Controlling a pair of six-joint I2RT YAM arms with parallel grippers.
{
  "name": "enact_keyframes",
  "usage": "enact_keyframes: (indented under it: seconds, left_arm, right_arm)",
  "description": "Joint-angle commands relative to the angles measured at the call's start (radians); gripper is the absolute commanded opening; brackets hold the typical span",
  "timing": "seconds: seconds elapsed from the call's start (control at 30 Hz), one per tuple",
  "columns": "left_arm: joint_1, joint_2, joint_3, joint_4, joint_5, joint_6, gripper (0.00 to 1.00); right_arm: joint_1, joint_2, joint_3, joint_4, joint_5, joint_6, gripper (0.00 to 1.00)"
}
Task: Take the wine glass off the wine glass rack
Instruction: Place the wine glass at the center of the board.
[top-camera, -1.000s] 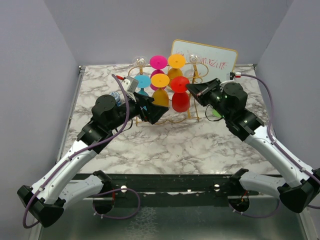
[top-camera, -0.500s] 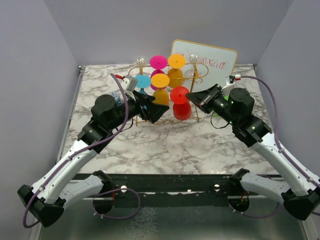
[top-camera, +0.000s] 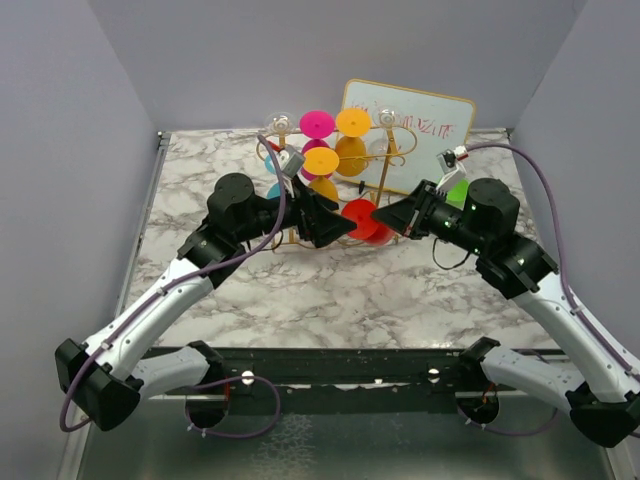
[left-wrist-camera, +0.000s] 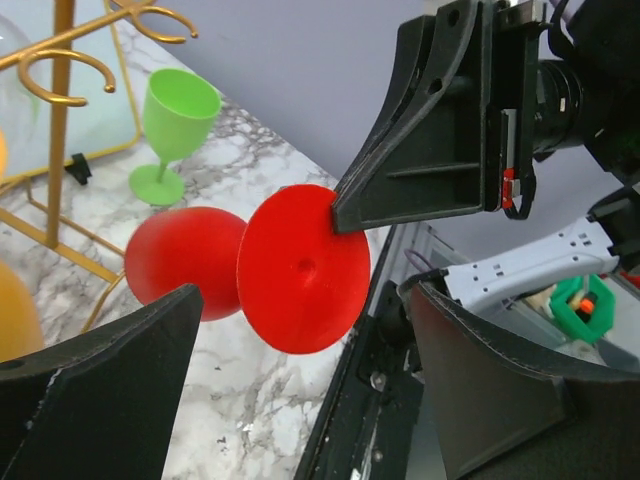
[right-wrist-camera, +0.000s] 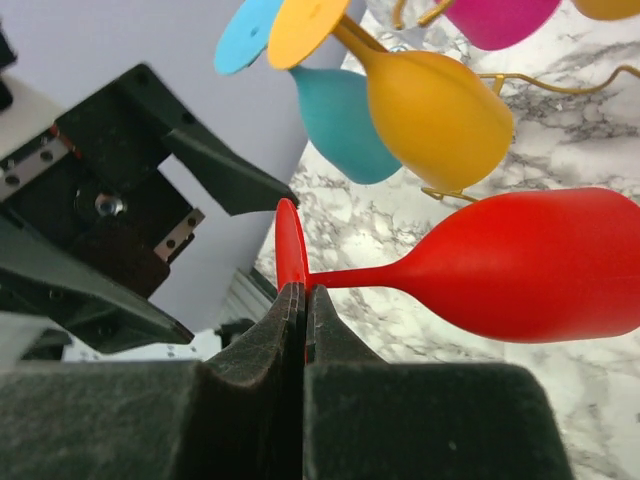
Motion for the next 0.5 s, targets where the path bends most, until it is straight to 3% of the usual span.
enact_keyframes:
  seconds: [0.0,0.33,0.47]
  left_arm:
    - [0.002,0.018,0.019,0.093,0.135,-0.052,0.85]
    - [0.002,0.038,0.014,0.131,0.268,-0.039,0.62]
    - [0.002,0.041,0.017,0.129,0.3,-0.04,0.46]
  right_arm:
    - [0.003,0.01,0.074,-0.075,-0.14,-0.24,0.0]
    - [0.003,0.015,0.096,-0.039,-0.311,-0.377,0.0]
    - [0.003,0.02,0.093,-0.029,-0.336,-0.387,0.0]
